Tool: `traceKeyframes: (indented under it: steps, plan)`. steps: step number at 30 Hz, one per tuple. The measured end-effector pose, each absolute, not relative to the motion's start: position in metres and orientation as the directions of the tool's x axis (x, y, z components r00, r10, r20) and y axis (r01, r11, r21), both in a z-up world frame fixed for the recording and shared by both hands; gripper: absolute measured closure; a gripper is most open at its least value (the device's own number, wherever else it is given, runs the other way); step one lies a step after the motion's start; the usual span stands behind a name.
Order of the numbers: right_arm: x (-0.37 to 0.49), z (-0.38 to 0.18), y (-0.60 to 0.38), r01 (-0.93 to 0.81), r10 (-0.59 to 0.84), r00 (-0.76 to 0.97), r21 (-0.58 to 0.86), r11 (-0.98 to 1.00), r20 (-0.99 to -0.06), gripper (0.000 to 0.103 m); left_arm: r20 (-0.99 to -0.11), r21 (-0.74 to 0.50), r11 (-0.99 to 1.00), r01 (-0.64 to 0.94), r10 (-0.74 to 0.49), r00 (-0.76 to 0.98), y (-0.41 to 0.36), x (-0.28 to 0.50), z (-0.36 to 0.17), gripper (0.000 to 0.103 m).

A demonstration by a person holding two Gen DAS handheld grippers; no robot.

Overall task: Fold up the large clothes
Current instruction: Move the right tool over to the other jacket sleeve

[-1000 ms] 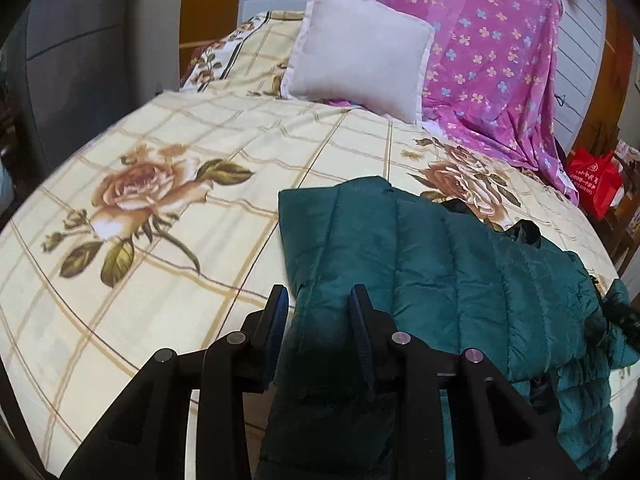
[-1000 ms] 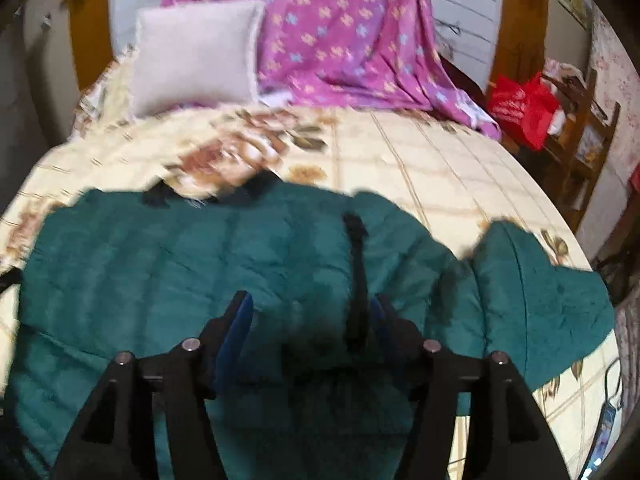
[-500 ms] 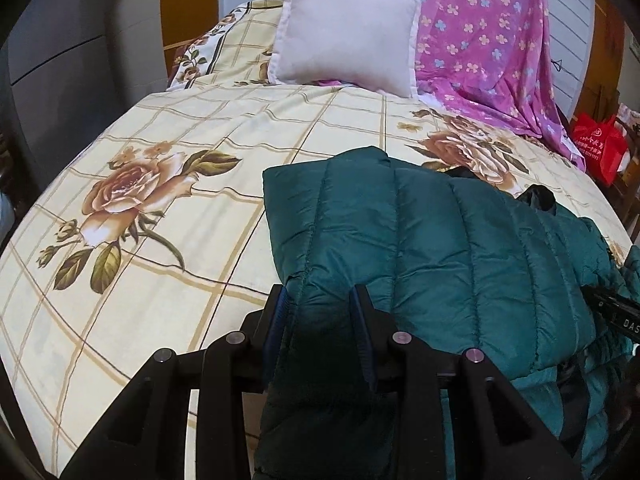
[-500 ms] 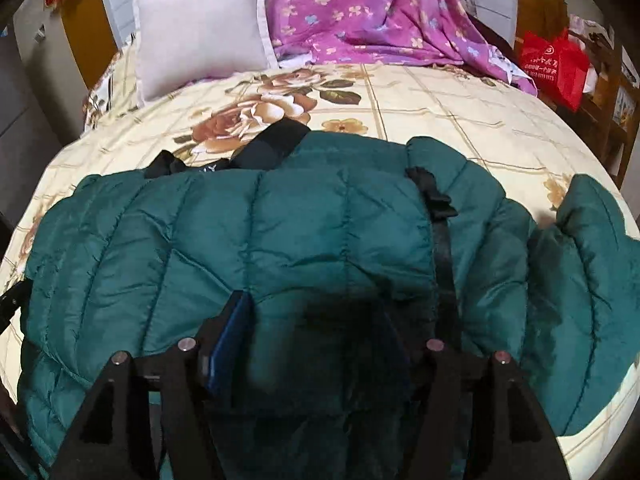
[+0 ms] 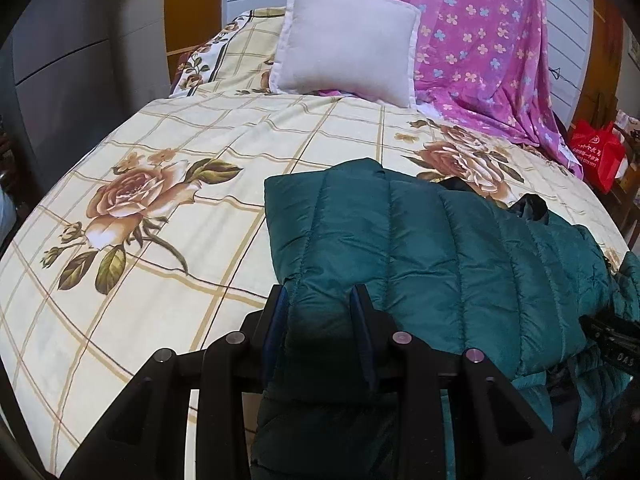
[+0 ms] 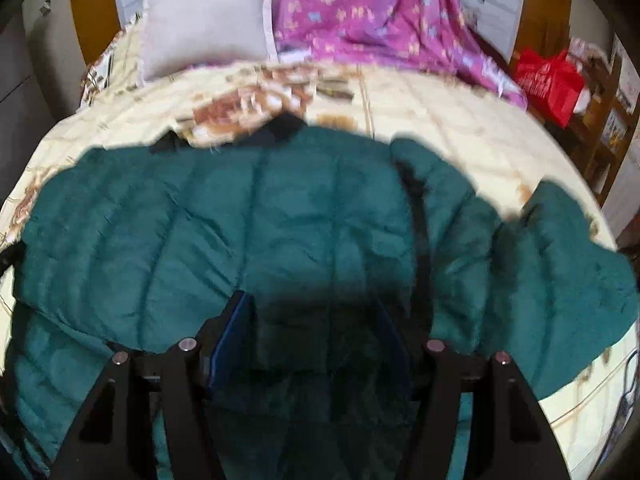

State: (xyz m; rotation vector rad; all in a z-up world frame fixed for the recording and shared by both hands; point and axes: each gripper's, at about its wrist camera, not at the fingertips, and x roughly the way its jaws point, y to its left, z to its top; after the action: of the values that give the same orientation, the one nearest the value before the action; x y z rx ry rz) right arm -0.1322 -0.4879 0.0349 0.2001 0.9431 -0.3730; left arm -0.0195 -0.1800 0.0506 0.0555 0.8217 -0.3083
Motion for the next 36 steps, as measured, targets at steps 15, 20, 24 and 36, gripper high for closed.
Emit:
traceKeyframes:
  steps: [15, 20, 24, 36]
  plan:
    - [-0.14, 0.038, -0.481, 0.399, -0.237, 0.521, -0.011, 0.917, -0.82, 0.036, -0.731, -0.032, 0.953, 0.301, -0.228, 0.643, -0.188, -0.024, 0.051, 0.093]
    - [-0.152, 0.055, -0.477, 0.394, -0.217, 0.553, 0.023, 0.919, -0.804, 0.035, -0.722, -0.052, 0.95, 0.309, -0.25, 0.645, -0.188, -0.028, 0.056, 0.093]
    - [-0.16, 0.068, -0.478, 0.399, -0.227, 0.576, 0.028, 0.916, -0.785, 0.035, -0.718, -0.055, 0.943, 0.328, -0.266, 0.644, -0.193, -0.032, 0.058, 0.093]
    - [-0.183, 0.085, -0.509, 0.47, -0.3, 0.562, -0.001, 0.883, -0.77, 0.034, -0.732, -0.06, 0.933, 0.355, -0.283, 0.619, -0.202, -0.033, 0.051, 0.093]
